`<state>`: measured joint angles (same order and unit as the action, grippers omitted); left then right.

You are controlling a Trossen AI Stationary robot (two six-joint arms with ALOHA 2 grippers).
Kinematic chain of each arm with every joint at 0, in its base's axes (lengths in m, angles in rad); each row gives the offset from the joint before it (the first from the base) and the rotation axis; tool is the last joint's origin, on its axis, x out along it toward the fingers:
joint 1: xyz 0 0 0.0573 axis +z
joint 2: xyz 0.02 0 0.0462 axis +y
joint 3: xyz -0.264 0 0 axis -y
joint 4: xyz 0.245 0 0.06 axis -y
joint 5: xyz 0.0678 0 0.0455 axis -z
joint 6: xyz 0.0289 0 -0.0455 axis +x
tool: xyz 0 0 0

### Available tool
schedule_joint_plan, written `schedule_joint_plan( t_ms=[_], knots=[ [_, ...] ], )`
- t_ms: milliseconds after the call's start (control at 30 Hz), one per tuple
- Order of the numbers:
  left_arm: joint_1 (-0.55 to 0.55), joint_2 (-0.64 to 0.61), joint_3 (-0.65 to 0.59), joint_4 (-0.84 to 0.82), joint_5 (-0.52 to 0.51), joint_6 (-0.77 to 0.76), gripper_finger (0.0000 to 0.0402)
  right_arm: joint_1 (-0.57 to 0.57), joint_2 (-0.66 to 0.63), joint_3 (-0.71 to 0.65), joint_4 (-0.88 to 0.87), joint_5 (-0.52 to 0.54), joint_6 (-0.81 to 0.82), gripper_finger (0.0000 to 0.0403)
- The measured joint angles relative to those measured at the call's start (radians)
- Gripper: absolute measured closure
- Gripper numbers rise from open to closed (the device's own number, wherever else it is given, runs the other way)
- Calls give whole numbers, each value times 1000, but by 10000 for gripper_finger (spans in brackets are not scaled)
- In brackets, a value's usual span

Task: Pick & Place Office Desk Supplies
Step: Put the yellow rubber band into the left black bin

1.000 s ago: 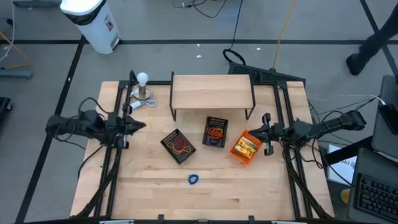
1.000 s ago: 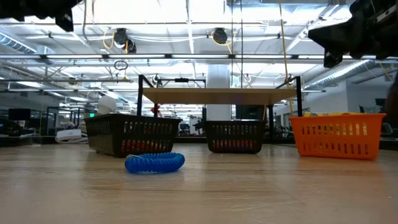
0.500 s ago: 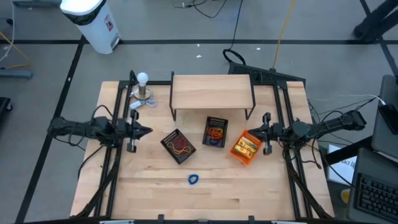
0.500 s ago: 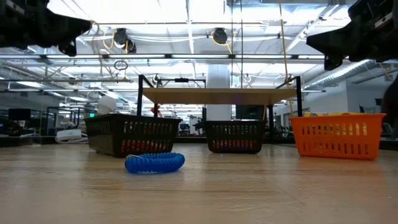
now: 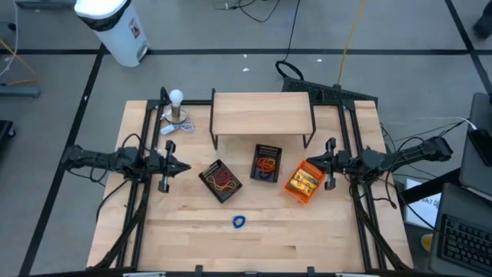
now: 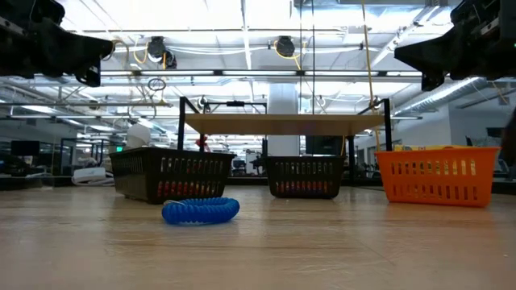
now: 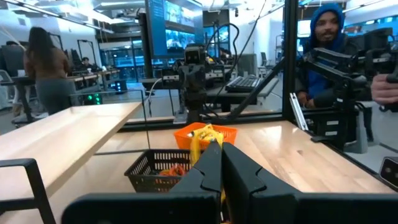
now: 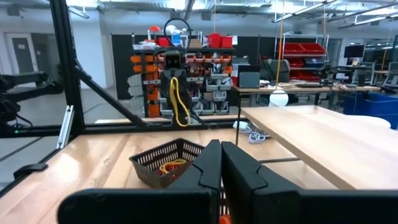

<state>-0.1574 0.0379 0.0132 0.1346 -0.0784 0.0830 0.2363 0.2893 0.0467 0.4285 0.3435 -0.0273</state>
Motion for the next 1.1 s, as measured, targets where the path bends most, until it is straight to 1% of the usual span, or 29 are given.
schedule_joint_plan(
  t_ms=[333, 1100],
  knots=[
    [0, 0, 0, -3, 1, 19, 401, 0, 0, 0, 16, 0, 11, 403],
    [0, 0, 2, -2, 2, 2, 401, 0, 4, 0, 8, 1, 12, 403]
  ],
)
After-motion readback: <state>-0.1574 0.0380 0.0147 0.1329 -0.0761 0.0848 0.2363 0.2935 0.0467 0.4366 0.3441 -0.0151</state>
